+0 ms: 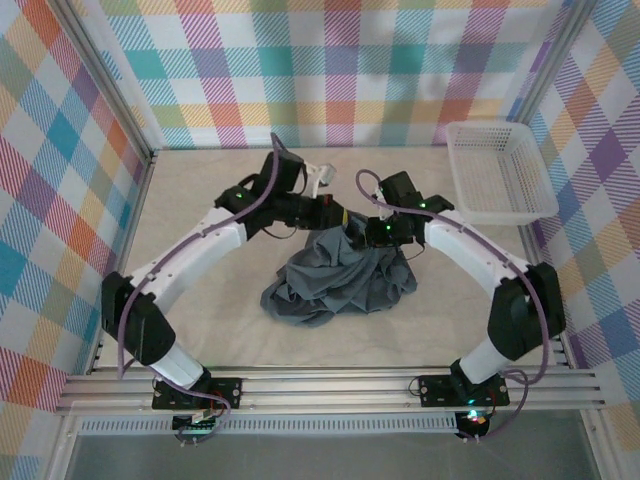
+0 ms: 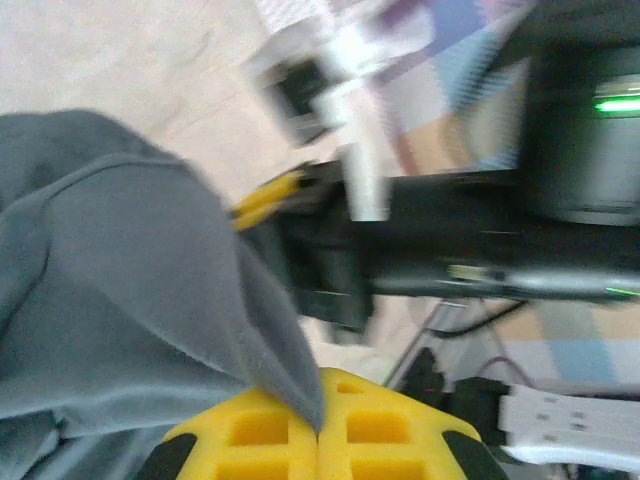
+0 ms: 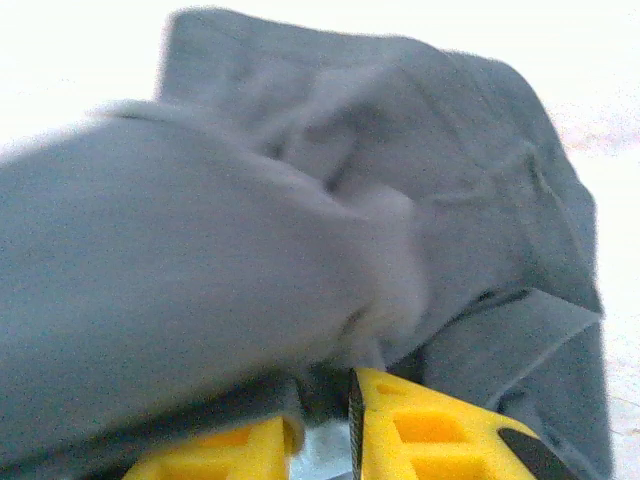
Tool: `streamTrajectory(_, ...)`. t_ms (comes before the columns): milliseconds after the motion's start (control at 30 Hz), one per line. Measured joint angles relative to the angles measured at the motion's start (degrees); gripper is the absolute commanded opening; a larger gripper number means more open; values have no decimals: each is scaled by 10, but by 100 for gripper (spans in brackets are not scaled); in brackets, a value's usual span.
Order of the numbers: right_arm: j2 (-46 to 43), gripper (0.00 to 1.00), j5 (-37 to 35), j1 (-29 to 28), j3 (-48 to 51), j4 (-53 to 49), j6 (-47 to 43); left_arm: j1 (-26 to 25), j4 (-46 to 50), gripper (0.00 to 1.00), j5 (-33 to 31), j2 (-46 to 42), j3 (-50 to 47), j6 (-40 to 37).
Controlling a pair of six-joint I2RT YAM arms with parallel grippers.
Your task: Fold the inside-out t-shirt
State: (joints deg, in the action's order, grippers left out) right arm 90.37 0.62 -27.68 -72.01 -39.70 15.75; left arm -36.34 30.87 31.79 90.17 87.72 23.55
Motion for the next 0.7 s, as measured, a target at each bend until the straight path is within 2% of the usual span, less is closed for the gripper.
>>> streamTrajectory(133, -8, 26, 0, 5, -8, -45, -26, 1, 92, 0, -7, -39, 22, -6)
streamTrajectory(333, -53, 27, -2, 24, -2, -94, -42, 10, 213, 0, -94, -48, 21, -52)
streamTrajectory(400, -67, 21, -3, 36, 7, -104, -43, 12, 233, 0, -124, -53, 16, -65)
streamTrajectory(467, -82, 7, 1, 48, 18, -118, -43, 18, 251, 0, -152, -62, 10, -77)
streamTrajectory(500, -88, 4, 11, 52, 21, -122, -44, 21, 256, 0, -162, -65, 8, -81)
streamTrajectory(600, -115, 0, 115, 60, 38, -104, -47, 26, 264, 0, -188, -73, 1, -91)
streamTrajectory(633, -130, 4, 165, 59, 49, -84, -43, 27, 263, 0, -191, -73, -2, -94)
streamTrajectory(667, -144, 16, 201, 57, 59, -66, -35, 27, 262, 0, -190, -73, -5, -96)
streamTrajectory(700, -160, 39, 236, 51, 69, -43, -27, 27, 259, 0, -187, -73, -9, -97)
